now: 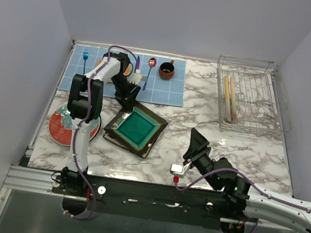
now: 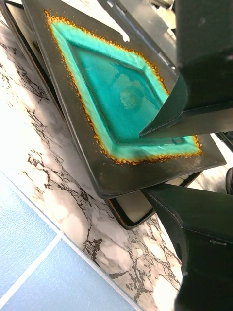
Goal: Unload the plates from the dish rack
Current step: Place the plate at the center of the board.
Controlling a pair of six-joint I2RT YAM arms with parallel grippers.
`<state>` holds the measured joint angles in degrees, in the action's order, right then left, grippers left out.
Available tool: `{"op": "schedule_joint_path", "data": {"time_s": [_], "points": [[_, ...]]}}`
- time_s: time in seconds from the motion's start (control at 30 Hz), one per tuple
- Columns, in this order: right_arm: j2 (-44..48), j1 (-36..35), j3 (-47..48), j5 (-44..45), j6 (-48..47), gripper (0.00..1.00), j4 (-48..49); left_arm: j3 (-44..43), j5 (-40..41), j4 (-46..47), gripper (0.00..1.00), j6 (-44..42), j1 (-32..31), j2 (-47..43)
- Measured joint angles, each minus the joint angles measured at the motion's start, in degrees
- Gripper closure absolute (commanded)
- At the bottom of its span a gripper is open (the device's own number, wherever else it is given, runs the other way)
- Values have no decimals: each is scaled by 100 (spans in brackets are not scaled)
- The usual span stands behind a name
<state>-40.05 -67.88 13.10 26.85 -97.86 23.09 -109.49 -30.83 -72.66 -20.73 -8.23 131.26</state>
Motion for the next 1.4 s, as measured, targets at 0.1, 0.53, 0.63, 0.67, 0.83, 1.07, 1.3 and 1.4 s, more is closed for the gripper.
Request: {"op": "schedule_joint_path", "data": {"time_s": [0.1,0.53,0.63,0.67,0.83,1.07,1.3,1.4], "points": [[0,0,0,-17,-17,43,0,173,42,151,49,2,-7,-120],[-111,0,160,-26,76,43,-184,850,260,675,51,2,-11,-605],[-297,0,549,-22,293,43,-470,1104,299,872,55,2,-11,-778],[-321,0,647,-11,339,43,-525,1154,323,922,58,0,-13,-813],[-387,0,986,50,494,43,-643,1410,385,1143,62,11,-9,-957],[-431,0,988,59,487,43,-710,1589,365,1268,80,177,7,-1049],[-389,0,970,57,476,43,-787,1766,308,1397,99,258,28,-1143],[-321,0,831,57,422,43,-776,1781,291,1416,100,306,42,-1150]]}}
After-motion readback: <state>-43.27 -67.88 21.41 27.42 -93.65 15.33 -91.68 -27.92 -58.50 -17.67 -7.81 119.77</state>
